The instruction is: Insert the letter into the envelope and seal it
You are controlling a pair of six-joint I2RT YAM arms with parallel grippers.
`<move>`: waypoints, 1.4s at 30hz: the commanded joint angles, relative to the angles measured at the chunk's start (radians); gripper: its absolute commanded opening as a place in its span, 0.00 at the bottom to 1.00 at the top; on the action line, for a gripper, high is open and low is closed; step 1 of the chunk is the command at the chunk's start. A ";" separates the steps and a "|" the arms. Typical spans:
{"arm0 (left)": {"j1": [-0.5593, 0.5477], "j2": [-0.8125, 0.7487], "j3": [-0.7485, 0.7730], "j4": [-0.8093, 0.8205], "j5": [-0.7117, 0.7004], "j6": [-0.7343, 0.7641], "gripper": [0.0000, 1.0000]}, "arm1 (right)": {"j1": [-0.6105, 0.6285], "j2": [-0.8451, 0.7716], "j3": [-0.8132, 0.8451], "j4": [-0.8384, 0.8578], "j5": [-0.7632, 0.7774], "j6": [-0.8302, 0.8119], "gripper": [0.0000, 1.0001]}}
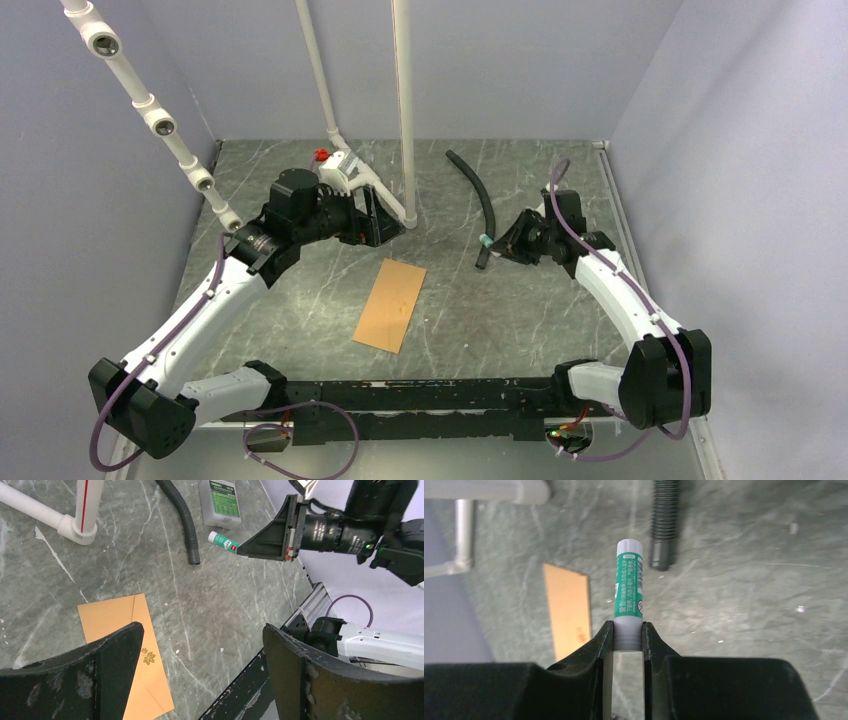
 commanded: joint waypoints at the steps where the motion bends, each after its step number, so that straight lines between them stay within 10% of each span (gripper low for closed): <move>1: 0.001 -0.002 -0.007 0.008 -0.006 -0.024 0.93 | -0.004 -0.054 -0.088 0.145 0.157 -0.047 0.00; 13: 0.001 0.020 0.032 -0.026 -0.042 -0.030 0.93 | -0.006 0.052 -0.189 0.283 0.278 -0.100 0.00; 25: 0.001 -0.022 0.053 -0.176 -0.300 -0.080 0.93 | -0.006 0.150 -0.147 0.201 0.292 -0.108 0.44; 37: 0.001 -0.070 0.261 -0.587 -0.486 -0.170 0.93 | -0.005 -0.009 0.054 -0.153 0.305 -0.100 0.58; 40: 0.001 -0.120 0.338 -0.736 -0.585 -0.172 0.93 | -0.005 -0.065 0.182 -0.312 0.354 -0.122 0.97; 42: 0.001 -0.148 0.398 -0.796 -0.619 -0.142 0.93 | -0.005 -0.081 0.279 -0.452 0.416 -0.106 1.00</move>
